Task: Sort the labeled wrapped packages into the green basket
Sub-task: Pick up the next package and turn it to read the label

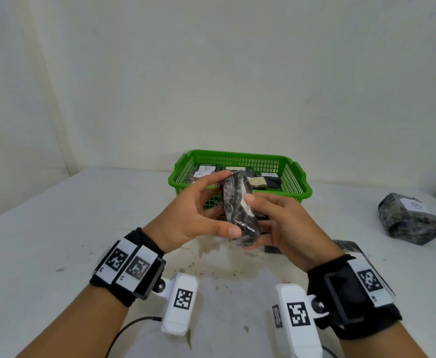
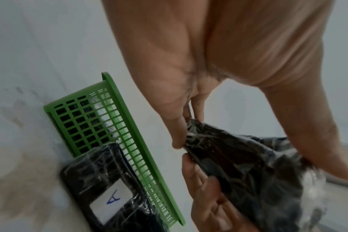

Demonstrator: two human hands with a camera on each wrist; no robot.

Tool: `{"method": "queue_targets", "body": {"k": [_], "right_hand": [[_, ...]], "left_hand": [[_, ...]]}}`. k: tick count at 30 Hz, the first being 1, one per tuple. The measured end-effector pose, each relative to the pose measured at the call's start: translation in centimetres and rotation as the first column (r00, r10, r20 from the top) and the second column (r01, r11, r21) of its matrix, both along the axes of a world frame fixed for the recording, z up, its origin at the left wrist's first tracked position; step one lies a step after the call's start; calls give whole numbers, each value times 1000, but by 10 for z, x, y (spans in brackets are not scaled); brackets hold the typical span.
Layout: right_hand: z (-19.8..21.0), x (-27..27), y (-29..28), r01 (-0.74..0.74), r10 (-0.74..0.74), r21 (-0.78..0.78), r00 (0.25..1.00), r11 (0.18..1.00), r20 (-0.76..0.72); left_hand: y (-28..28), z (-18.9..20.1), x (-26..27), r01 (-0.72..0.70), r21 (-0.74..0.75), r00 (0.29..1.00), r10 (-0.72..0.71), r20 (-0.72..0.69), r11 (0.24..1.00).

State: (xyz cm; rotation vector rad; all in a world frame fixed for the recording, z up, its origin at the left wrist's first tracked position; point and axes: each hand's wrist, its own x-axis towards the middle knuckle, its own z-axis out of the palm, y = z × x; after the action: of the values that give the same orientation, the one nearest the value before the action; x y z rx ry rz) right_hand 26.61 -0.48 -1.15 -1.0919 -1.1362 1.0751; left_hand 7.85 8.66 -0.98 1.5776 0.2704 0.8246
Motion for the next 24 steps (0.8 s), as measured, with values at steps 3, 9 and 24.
{"method": "queue_targets", "body": {"k": [3,9,24], "right_hand": [[-3,2,3,46,-46,26,999,999,-19],[-6,-4,4,153,-173,229,983,961,67],[-1,-6,-2,-64,66,-17,993,998,102]], "left_hand": [[-2,1,1,-18,-7,999,18,28,1000],[-3,3,4,-176,31,984,174,35,984],[-5,2,3,-124,215,988,101,113,969]]}}
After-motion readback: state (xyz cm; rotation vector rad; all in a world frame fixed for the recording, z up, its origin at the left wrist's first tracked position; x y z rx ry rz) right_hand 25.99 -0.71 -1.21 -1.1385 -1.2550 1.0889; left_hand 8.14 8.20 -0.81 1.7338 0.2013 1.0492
